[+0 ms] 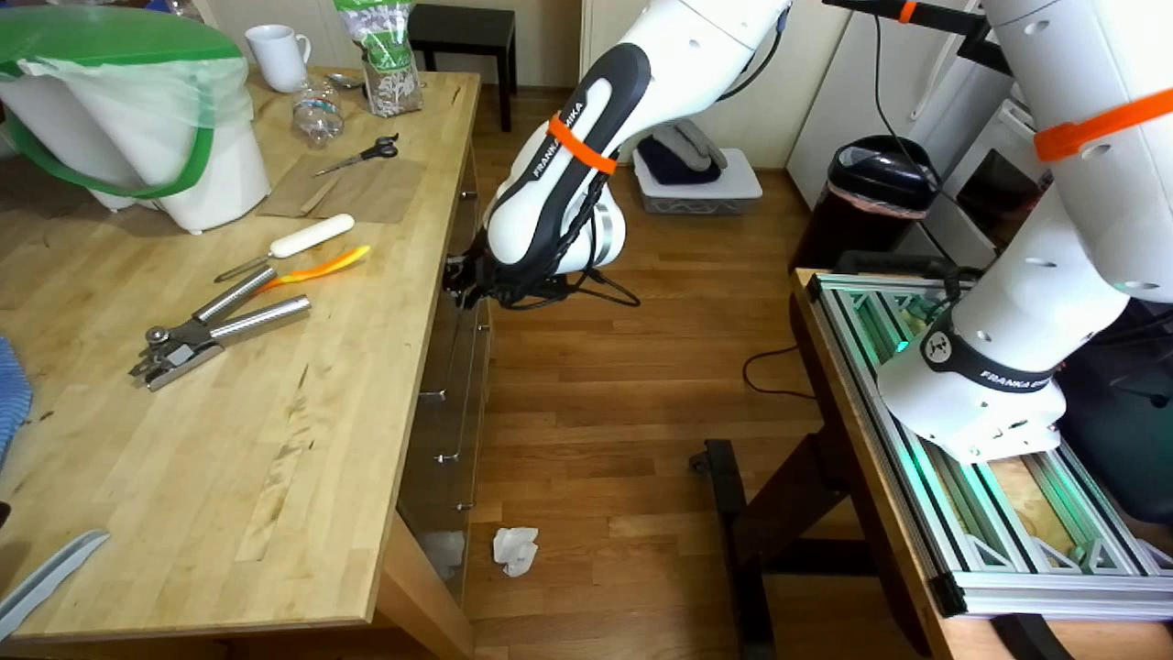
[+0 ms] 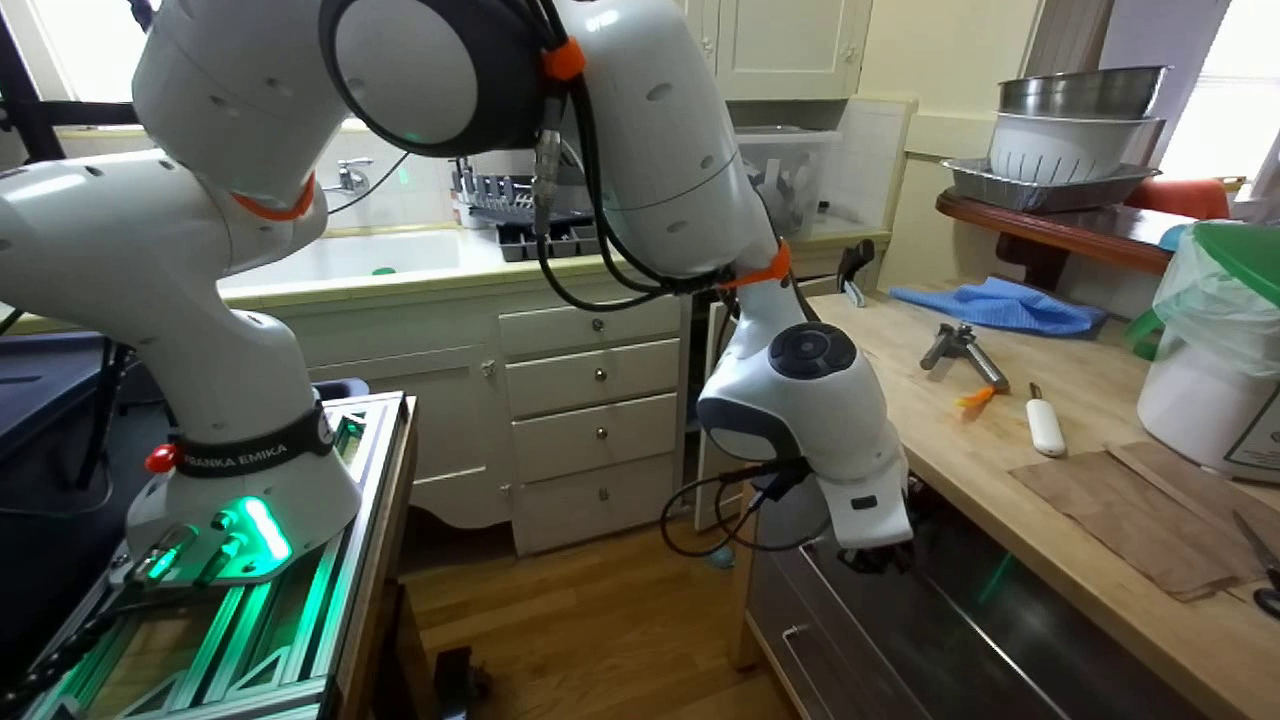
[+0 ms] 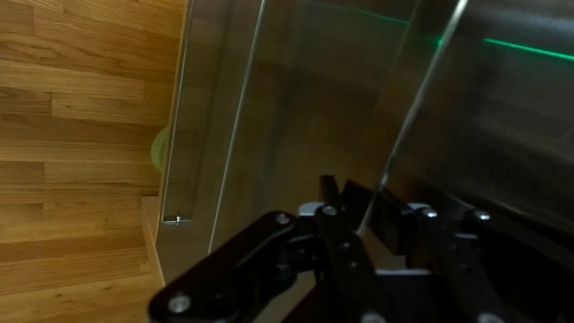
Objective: Open the topmost silver drawer.
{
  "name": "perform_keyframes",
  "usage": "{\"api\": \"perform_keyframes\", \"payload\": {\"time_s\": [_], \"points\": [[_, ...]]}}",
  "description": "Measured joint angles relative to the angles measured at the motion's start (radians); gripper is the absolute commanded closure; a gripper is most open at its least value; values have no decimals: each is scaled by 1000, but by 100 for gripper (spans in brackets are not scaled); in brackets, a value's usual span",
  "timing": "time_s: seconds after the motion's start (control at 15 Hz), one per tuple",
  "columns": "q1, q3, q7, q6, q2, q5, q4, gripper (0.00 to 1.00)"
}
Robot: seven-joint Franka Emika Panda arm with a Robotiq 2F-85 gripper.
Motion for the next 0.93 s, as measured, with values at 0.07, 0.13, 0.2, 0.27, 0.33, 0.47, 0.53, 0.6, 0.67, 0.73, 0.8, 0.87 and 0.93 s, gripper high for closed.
{"api": "perform_keyframes", "payload": {"time_s": [0.07,0.13,0.2,0.27,0.33,0.47,0.53,0.6,0.67,0.73,0.8,0.87,0.93], "points": [[6,-7,8,0,-11,11,-12,95],[7,-9,13,0,-24,23,-29,96],[4,-10,19,0,-37,36,-49,95],[-1,-11,23,-1,-53,46,-75,96],[-8,-11,30,-2,-75,56,-110,95],[-39,-2,31,-2,-120,66,-189,96],[-63,9,31,-1,-144,66,-233,96],[-90,22,28,0,-166,66,-274,96],[-119,40,22,12,-183,66,-314,96],[-149,59,18,30,-198,66,-351,96],[-175,76,12,38,-212,65,-384,96],[-198,87,9,45,-226,65,-414,83],[-215,94,7,47,-240,65,-439,83]]}}
